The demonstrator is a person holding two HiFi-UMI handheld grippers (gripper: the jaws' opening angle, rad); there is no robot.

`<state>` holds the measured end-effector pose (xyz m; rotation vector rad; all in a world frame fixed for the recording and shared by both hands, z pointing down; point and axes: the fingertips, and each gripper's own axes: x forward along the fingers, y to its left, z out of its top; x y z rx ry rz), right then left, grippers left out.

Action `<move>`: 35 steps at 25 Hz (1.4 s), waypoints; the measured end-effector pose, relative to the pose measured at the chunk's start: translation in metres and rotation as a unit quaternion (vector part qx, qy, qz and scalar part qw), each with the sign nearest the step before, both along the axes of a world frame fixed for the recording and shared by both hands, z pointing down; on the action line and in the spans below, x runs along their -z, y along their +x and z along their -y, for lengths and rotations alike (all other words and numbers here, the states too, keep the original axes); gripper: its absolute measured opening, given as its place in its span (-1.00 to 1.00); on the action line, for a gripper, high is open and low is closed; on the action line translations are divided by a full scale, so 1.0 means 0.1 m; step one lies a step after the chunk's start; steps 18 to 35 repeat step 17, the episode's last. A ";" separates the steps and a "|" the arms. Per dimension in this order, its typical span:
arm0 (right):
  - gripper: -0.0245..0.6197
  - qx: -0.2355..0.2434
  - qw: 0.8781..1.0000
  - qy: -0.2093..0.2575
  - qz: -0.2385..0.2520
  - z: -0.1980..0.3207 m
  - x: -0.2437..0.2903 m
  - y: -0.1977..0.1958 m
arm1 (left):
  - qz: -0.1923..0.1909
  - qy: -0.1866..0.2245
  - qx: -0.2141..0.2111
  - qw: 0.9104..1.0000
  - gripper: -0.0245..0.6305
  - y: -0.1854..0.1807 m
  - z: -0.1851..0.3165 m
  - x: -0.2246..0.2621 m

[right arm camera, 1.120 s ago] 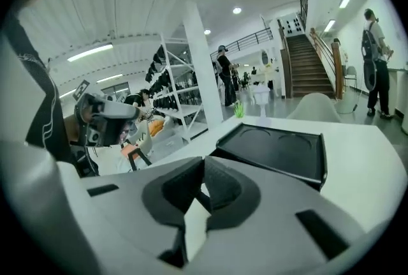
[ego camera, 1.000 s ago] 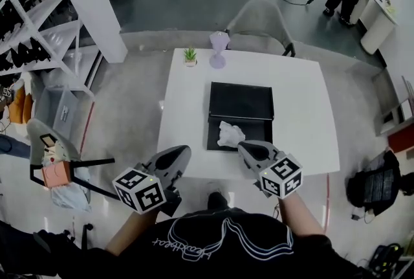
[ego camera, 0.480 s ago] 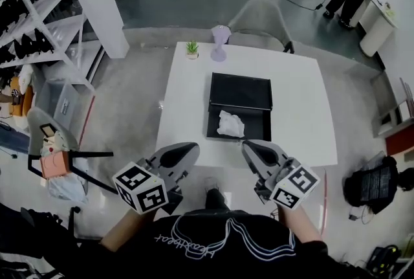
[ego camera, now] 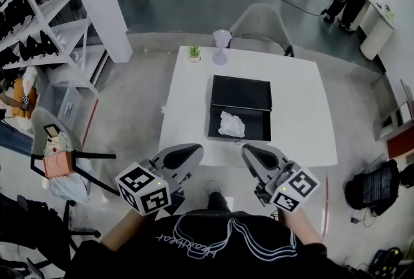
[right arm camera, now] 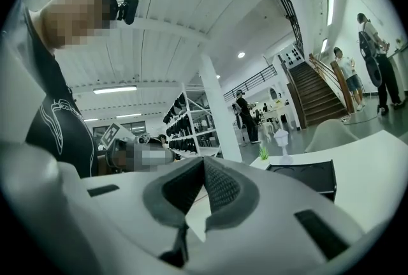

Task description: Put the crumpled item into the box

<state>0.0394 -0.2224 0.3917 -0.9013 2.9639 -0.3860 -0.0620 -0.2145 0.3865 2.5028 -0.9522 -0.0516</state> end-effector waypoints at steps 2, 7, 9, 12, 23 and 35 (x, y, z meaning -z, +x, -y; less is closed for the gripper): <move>-0.91 0.001 1.000 -0.001 -0.001 0.00 -0.01 -0.01 | 0.000 0.000 0.001 1.000 -0.90 -0.01 0.00 0.00; -0.91 0.004 1.000 0.000 -0.005 0.05 -0.04 -0.07 | -0.001 -0.002 0.005 1.000 -0.90 -0.06 0.05 -0.02; -0.91 0.004 1.000 -0.002 -0.006 0.08 -0.04 -0.08 | -0.003 -0.003 0.006 1.000 -0.90 -0.07 0.08 -0.02; -0.91 0.004 1.000 -0.004 -0.009 0.11 -0.06 -0.09 | -0.005 -0.004 0.005 1.000 -0.90 -0.07 0.13 -0.03; -0.91 0.000 1.000 -0.010 -0.013 0.13 -0.12 -0.06 | -0.007 -0.010 0.006 1.000 -0.90 -0.07 0.16 -0.09; -0.91 0.000 1.000 -0.010 -0.013 0.13 -0.12 -0.06 | -0.007 -0.010 0.006 1.000 -0.90 -0.07 0.16 -0.09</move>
